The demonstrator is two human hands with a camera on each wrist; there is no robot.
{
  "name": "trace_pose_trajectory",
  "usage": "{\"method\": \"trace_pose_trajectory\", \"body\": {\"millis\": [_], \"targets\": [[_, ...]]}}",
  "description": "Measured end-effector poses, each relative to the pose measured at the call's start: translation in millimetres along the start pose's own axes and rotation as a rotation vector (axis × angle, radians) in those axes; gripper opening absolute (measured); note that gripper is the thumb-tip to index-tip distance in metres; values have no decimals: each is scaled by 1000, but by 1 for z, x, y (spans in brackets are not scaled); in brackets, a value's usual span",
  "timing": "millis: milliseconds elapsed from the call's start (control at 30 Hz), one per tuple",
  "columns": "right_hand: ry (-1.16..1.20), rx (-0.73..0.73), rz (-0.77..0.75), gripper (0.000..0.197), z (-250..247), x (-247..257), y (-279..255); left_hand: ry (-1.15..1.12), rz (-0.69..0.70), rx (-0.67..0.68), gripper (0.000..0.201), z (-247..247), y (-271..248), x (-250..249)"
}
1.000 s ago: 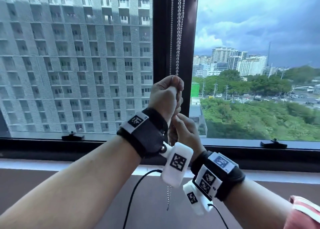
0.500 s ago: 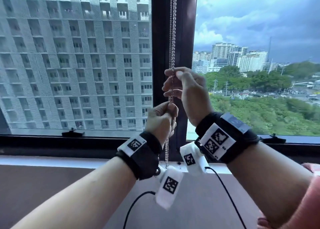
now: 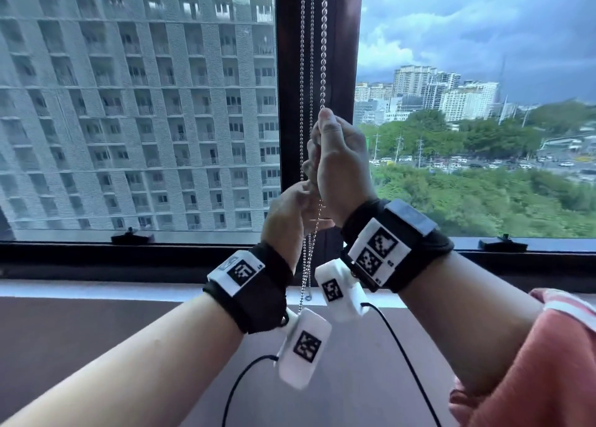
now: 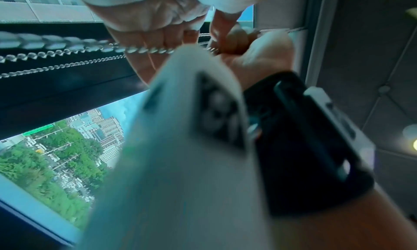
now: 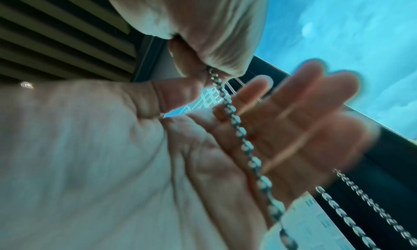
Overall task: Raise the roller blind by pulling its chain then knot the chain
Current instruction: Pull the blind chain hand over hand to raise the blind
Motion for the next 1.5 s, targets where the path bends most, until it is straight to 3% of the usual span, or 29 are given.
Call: {"method": "trace_pose_trajectory", "body": {"millis": [67, 300, 533, 700, 867, 1000, 1233, 1367, 1500], "targets": [[-60, -27, -19, 42, -2, -6, -6, -48, 26, -16, 50, 2, 4, -7], [-45, -26, -23, 56, -4, -26, -27, -37, 105, -53, 35, 19, 15, -33], [72, -16, 71, 41, -7, -49, -42, -52, 147, 42, 36, 46, 32, -54], [94, 45, 27, 30, -13, -47, -55, -130, 100, 88, 34, 47, 34, -48], [53, 90, -49, 32, -18, -51, -58, -127, 111, 124, 36, 47, 30, -51], [49, 93, 2, 38, -23, -46, -55, -149, 117, 146, 36, 45, 24, -51], [43, -4, -59, 21, -30, -22, -19, -124, 96, 121, 36, 33, 13, -28], [-44, 13, -54, 31, -28, -1, -2, -71, 28, 38, 39, 12, 7, -1], [52, 117, 53, 39, -15, 10, 6, -24, -10, 3, 41, 1, 1, 15]]}}
Point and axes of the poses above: each hand's wrist, its own y-axis towards the middle knuckle, its own z-axis out of the palm, x = y × z, the point moved 1 cm from there along y, towards the middle knuckle, and after that the axes turned 15 degrees about -y, right-handed, at the moved point
